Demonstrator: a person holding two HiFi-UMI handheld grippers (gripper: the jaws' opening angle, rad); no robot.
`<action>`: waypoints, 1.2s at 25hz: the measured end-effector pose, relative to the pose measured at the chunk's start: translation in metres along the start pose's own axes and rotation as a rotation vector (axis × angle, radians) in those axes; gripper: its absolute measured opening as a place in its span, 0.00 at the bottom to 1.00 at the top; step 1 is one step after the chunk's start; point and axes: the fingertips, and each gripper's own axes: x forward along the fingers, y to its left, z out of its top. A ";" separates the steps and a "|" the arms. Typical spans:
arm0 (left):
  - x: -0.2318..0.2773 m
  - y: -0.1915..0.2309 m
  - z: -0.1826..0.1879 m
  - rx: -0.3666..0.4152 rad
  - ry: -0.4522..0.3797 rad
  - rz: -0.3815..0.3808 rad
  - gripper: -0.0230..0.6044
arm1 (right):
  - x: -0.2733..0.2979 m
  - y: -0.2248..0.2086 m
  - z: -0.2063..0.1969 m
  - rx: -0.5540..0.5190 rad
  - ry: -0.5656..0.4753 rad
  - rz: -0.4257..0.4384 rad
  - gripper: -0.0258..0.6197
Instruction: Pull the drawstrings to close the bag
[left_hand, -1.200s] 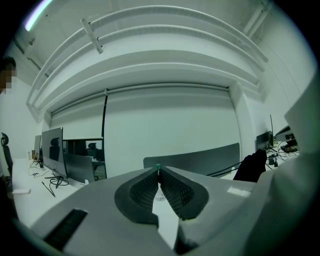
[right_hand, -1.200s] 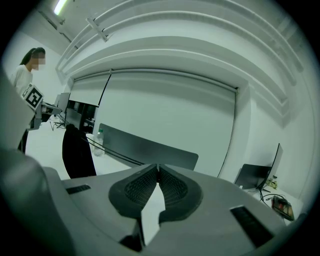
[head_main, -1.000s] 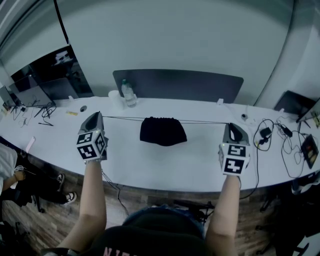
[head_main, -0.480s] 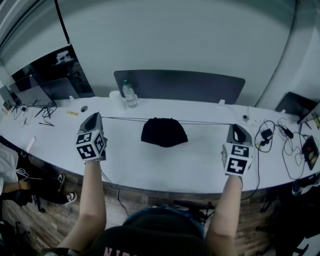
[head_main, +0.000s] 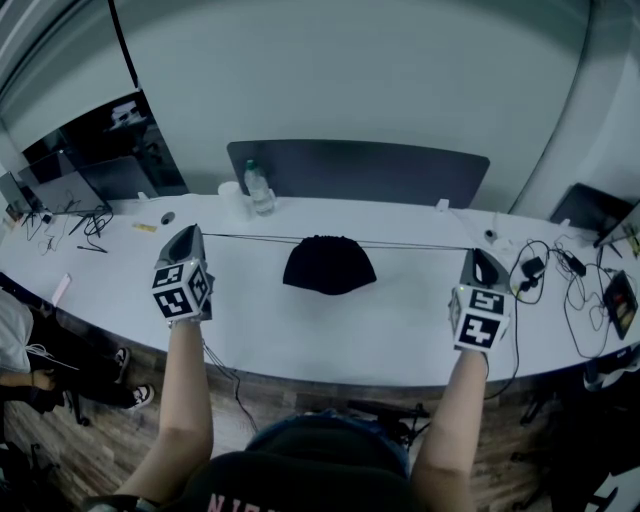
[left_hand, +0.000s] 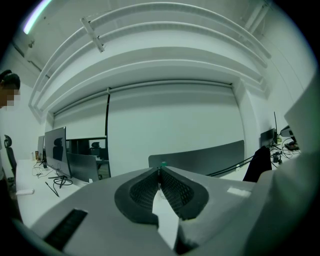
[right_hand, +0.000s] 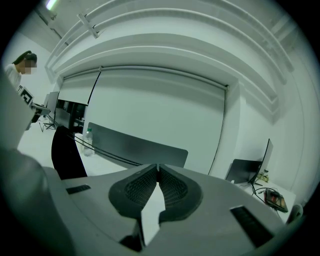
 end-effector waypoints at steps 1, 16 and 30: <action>0.000 0.000 0.000 -0.001 0.000 0.000 0.06 | 0.000 -0.001 0.000 0.002 0.001 -0.002 0.05; 0.003 0.001 0.002 0.011 0.000 -0.012 0.06 | -0.002 -0.007 0.003 -0.008 -0.018 -0.012 0.05; 0.016 -0.005 0.051 0.014 -0.110 0.054 0.06 | 0.012 0.003 0.077 0.030 -0.122 -0.008 0.05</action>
